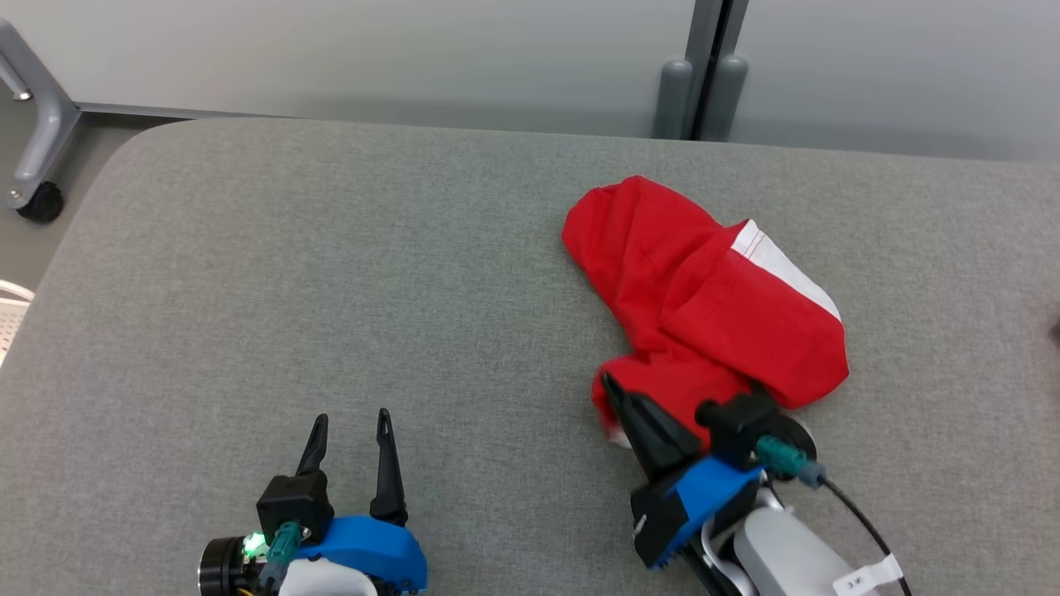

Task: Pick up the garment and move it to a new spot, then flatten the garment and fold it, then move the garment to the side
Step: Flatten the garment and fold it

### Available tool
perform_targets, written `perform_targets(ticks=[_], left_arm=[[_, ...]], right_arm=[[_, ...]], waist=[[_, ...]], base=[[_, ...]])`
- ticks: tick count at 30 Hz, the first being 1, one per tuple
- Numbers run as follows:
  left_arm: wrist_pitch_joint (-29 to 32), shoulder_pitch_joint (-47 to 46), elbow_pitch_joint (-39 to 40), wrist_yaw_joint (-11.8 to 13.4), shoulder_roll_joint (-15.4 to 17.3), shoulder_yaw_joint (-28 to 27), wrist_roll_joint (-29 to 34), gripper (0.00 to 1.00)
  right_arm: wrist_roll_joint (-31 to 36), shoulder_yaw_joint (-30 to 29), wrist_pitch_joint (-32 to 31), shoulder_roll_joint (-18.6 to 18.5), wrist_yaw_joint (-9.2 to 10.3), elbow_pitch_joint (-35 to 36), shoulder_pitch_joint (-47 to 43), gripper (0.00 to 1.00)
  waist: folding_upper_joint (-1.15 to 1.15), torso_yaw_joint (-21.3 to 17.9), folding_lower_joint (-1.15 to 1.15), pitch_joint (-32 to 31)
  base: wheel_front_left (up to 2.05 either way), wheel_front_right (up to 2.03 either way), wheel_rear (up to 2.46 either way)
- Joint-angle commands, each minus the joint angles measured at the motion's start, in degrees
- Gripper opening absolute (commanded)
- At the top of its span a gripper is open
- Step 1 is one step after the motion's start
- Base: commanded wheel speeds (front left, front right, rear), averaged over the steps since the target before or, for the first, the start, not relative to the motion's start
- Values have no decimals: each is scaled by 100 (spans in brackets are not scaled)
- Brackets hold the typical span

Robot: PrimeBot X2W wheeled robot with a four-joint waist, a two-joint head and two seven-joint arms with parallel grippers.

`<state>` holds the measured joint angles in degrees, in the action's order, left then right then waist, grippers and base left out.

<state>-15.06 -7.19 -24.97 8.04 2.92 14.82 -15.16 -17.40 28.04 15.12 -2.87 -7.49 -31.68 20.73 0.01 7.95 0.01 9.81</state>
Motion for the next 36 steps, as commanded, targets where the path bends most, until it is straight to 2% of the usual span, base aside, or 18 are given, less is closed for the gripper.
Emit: perform_targets(ticks=[1, 7, 11, 13, 16, 21, 25, 26, 27, 28, 33, 36], left_arm=[[-14, -10, -9, 8, -3, -5, -36, 100], [-14, 87, -43, -21, -3, 43, -91, 100], [-14, 166, -73, -23, -2, 28, -100, 100], [-14, 218, -76, -5, -3, 6, -117, 100], [-14, 239, -35, 4, -2, -23, -140, 100], [-13, 179, 13, -20, -4, -27, -122, 100], [-14, 64, 22, -53, -3, -28, -32, 100], [-14, 40, 23, -67, -3, -22, -16, 100], [-14, 20, 14, -79, -3, -32, 4, 100], [-14, -19, 8, -97, -3, -25, 34, 100], [-14, -237, -21, -227, -3, 15, 119, 100], [-14, -448, -47, -394, -3, 103, 145, 100]], right_arm=[[-114, 29, 3, -9, 0, 124, 155, 0], [-838, 571, 4, -12, 0, 1253, 939, 0], [-1159, 361, 2, -20, 0, 2019, 1390, 0], [-1031, 173, 1, -22, 0, 2175, 1453, 0], [-853, -116, 2, -108, -1, 2029, 1186, 0], [-670, -525, 2, -772, 0, 1412, 526, 0], [-442, -1302, 4, -1065, 0, 671, 68, 0], [-291, -1462, 6, -1129, -1, 484, -25, 19], [-244, -1642, 9, -1095, 0, 329, -99, 57], [-172, -1864, 9, -1062, 0, 184, -133, 100], [219, -2462, 9, -844, 0, 2, 24, 100], [351, -2534, 8, -634, 0, 118, 51, 100]], waist=[[-1, 30, -1, -26], [-1, 102, -1, -203], [-1, 72, -1, -341], [-1, 28, -1, -391], [-1, -73, -1, -412], [-1, -261, -1, -310], [-1, -437, -1, -177], [-1, -473, -1, -153], [-1, -524, -1, -128], [-1, -562, -1, -106], [-1, -805, -1, 13], [-1, -973, -1, 73]], base=[[0, 0, 0], [0, 0, 0], [0, 0, 0], [0, 0, 0], [0, 0, 0], [0, 0, 0], [0, 0, 0], [0, 0, 0], [0, 0, 0], [0, 0, 0], [0, 0, 0], [0, 0, 0]])
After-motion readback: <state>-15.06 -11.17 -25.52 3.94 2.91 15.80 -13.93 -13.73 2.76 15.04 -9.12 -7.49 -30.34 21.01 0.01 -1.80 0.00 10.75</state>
